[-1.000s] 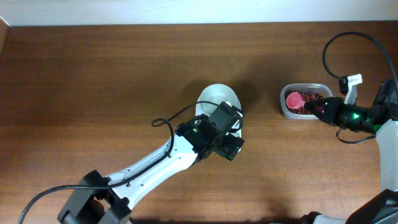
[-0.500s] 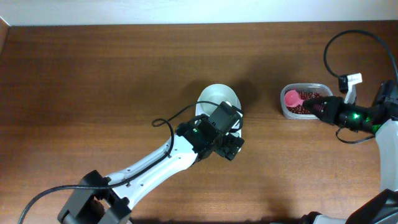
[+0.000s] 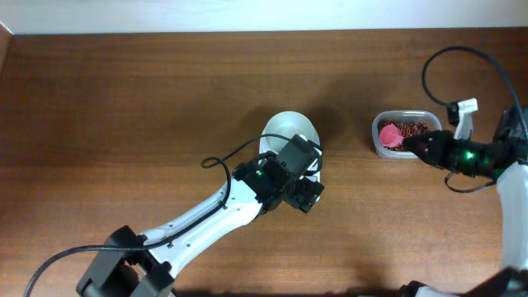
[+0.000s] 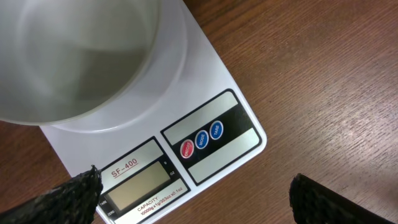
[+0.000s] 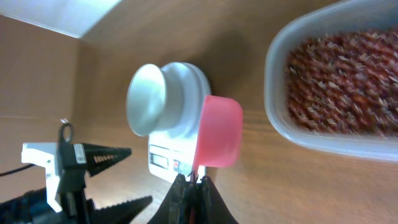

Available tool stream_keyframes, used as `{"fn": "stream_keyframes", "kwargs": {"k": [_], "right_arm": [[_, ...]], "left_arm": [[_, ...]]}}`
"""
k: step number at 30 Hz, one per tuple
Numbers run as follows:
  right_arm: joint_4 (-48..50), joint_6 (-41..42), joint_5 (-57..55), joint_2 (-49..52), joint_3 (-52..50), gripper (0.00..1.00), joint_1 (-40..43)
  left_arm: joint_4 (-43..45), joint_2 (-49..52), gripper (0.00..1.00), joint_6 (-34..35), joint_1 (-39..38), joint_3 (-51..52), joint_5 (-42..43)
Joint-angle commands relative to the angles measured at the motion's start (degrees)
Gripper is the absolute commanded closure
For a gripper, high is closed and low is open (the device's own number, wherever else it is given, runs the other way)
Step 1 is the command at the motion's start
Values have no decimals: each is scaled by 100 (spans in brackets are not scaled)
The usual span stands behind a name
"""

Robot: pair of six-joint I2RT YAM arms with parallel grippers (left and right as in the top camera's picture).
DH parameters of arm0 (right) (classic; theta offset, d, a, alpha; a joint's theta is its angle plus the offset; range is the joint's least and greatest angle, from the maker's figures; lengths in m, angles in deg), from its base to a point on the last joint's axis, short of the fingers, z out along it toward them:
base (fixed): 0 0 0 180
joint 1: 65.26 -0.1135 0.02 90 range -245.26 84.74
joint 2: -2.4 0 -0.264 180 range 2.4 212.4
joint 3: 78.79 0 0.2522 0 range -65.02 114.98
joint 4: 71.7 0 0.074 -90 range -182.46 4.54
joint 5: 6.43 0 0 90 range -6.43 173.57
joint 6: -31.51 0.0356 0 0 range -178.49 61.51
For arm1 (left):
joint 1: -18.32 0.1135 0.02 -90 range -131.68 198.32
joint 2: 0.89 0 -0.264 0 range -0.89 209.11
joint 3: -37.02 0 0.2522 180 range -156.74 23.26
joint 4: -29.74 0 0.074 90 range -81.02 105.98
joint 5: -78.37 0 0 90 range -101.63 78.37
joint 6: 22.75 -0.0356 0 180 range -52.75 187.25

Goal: Scoop and weigh 50g on scale

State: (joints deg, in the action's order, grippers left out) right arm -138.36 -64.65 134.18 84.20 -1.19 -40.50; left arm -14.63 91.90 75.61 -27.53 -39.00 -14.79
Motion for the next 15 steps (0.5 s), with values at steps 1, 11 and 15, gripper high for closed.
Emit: {"fn": "stream_keyframes", "kwargs": {"k": [1,11,15], "right_arm": [[-358,260,-1222,-623,13,96,-37],[-627,870,-1532,-1307,-61,96,-37],[-605,988,-1532,-1303,-63,96,-37]], "left_arm": [[-4,22,1,-33,-24,-79,42],[-4,22,1,-33,-24,-79,42],[-4,22,1,-33,-24,-79,42]]}}
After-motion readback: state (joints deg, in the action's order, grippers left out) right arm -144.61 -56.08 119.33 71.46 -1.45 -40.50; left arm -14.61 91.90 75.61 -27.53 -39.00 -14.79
